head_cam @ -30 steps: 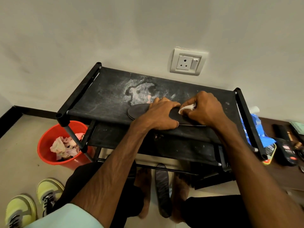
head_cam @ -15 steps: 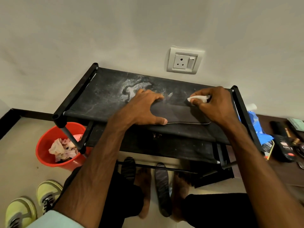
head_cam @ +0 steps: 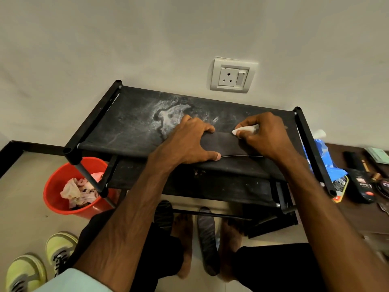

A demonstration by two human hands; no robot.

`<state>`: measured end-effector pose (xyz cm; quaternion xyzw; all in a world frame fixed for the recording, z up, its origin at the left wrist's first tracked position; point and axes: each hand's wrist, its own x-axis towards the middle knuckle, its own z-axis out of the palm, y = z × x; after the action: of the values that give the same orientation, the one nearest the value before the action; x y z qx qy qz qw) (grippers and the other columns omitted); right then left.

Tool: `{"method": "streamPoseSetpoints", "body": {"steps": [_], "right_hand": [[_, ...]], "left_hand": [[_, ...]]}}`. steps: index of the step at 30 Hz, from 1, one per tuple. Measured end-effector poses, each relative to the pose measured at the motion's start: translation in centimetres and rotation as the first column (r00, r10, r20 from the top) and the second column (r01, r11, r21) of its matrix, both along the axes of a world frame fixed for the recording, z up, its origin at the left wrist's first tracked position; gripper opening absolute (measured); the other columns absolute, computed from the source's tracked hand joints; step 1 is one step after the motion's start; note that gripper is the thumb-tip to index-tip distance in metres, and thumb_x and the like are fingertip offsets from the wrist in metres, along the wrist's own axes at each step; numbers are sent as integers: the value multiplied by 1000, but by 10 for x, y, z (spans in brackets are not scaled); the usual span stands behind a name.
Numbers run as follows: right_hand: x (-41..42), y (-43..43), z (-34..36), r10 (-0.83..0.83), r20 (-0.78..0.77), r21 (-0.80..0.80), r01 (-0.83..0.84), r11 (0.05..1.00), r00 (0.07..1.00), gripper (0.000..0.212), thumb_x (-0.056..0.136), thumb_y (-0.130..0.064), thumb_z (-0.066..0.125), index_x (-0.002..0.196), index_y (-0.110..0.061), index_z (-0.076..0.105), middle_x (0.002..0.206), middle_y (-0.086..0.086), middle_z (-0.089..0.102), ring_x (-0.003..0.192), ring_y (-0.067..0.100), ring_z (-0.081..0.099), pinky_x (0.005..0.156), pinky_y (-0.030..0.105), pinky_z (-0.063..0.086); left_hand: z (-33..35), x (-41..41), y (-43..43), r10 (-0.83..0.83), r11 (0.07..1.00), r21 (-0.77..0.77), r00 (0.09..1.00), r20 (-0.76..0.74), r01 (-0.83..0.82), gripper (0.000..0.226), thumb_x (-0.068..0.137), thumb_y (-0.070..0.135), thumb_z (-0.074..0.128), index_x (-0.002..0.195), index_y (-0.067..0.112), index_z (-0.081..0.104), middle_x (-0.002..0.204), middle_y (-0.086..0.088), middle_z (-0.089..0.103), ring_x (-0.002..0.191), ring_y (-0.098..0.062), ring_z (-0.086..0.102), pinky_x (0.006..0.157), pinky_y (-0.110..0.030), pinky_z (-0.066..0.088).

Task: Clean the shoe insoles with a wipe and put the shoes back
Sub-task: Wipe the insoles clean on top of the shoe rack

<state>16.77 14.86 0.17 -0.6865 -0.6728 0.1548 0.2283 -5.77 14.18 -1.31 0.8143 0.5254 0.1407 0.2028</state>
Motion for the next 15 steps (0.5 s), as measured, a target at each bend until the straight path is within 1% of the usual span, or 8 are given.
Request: {"method": "streamPoseSetpoints", "body": {"steps": [3, 5, 9, 15], "right_hand": [[-8, 3, -3, 5, 22, -14, -4, 1000, 1000, 15, 88, -20, 75, 99, -27, 82, 101, 6, 77, 92, 21, 69, 90, 43, 59], [-12, 5, -5, 4, 45, -13, -4, 1000, 999, 16, 88, -19, 73, 99, -26, 81, 101, 7, 77, 93, 24, 70, 90, 44, 59], [-18, 9, -8, 38, 68, -12, -37, 999, 997, 18, 89, -15, 72, 102, -24, 81, 103, 7, 76, 94, 23, 69, 90, 46, 59], [-21, 13, -9, 92, 95, -42, -88, 995, 991, 17, 93, -14, 71, 105, -22, 80, 106, 6, 75, 95, 22, 68, 91, 45, 59]], "left_hand": [[0, 0, 0, -2, 1000, -11, 1000, -7, 2, 79, 74, 60, 78, 141, 28, 53, 138, 2, 50, 132, -19, 33, 111, -41, 36], [0, 0, 0, -2, 1000, -12, 1000, -9, 2, 79, 74, 60, 78, 142, 27, 52, 139, 3, 50, 132, -19, 33, 111, -41, 35], [1, -1, 0, -3, 1000, -25, 1000, -14, 2, 80, 75, 60, 78, 142, 28, 52, 139, 2, 50, 133, -19, 32, 110, -40, 35], [0, 1, 1, 10, 999, -36, 1000, -29, -11, 81, 74, 60, 78, 143, 29, 51, 141, 2, 49, 134, -20, 31, 110, -40, 35]]}}
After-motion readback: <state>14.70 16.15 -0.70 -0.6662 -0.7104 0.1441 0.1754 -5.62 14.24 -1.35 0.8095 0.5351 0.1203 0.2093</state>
